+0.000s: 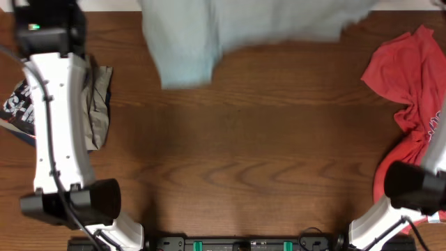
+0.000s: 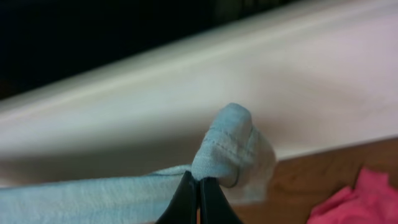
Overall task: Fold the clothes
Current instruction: 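Lift the blue shirt with both grippers and shake it out forward, then lay the blue shirt flat on the table with both grippers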
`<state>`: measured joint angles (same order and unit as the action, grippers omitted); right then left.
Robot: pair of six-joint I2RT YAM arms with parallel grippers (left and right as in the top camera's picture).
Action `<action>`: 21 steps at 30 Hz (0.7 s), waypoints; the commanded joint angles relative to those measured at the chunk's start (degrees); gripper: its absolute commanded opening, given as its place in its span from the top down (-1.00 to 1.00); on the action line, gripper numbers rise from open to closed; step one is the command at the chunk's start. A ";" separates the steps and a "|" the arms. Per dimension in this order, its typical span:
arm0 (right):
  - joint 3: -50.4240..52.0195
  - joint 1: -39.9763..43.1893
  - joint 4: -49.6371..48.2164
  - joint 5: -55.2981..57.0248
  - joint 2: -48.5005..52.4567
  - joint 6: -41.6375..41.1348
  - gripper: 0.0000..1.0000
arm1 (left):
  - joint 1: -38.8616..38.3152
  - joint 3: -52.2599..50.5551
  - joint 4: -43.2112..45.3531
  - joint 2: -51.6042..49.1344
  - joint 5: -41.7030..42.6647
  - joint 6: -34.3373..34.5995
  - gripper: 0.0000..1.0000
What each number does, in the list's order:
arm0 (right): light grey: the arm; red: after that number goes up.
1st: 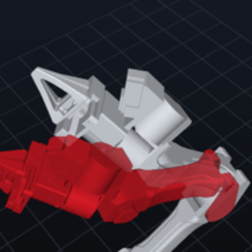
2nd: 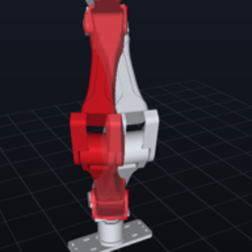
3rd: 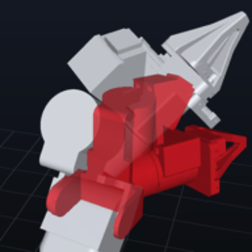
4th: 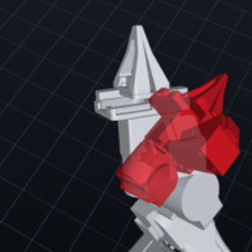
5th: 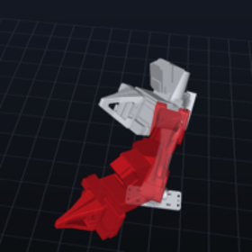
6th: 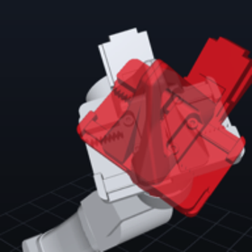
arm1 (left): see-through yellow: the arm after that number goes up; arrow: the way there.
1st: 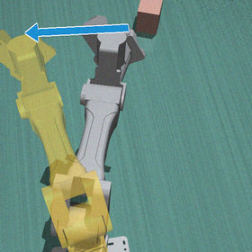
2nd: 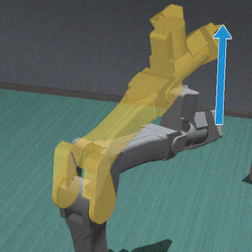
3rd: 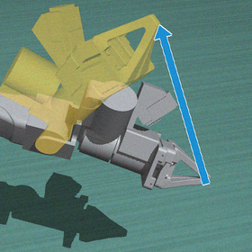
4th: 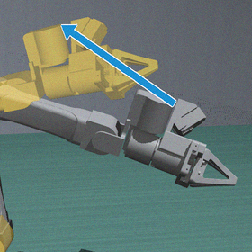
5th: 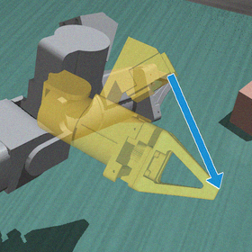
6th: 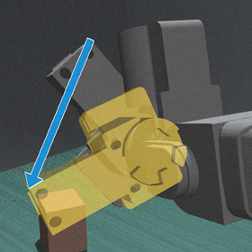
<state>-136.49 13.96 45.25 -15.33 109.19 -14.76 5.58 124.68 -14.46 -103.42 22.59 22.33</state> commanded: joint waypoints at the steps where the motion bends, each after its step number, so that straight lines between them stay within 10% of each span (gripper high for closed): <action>1: -3.23 2.89 2.40 1.84 -4.35 -0.61 0.98 | 1.88 4.87 -3.19 2.40 0.52 2.62 0.88; 14: 3.72 2.86 32.74 7.72 -0.68 10.86 0.98 | 1.66 0.00 -61.55 3.43 2.89 -9.03 0.88; 21: 20.61 2.86 35.80 12.11 -0.42 11.21 0.98 | -2.32 -15.52 -69.59 3.43 2.91 -10.78 0.88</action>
<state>-120.53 16.16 80.79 -7.51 109.03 -5.21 5.04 114.28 -83.42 -99.50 25.76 13.63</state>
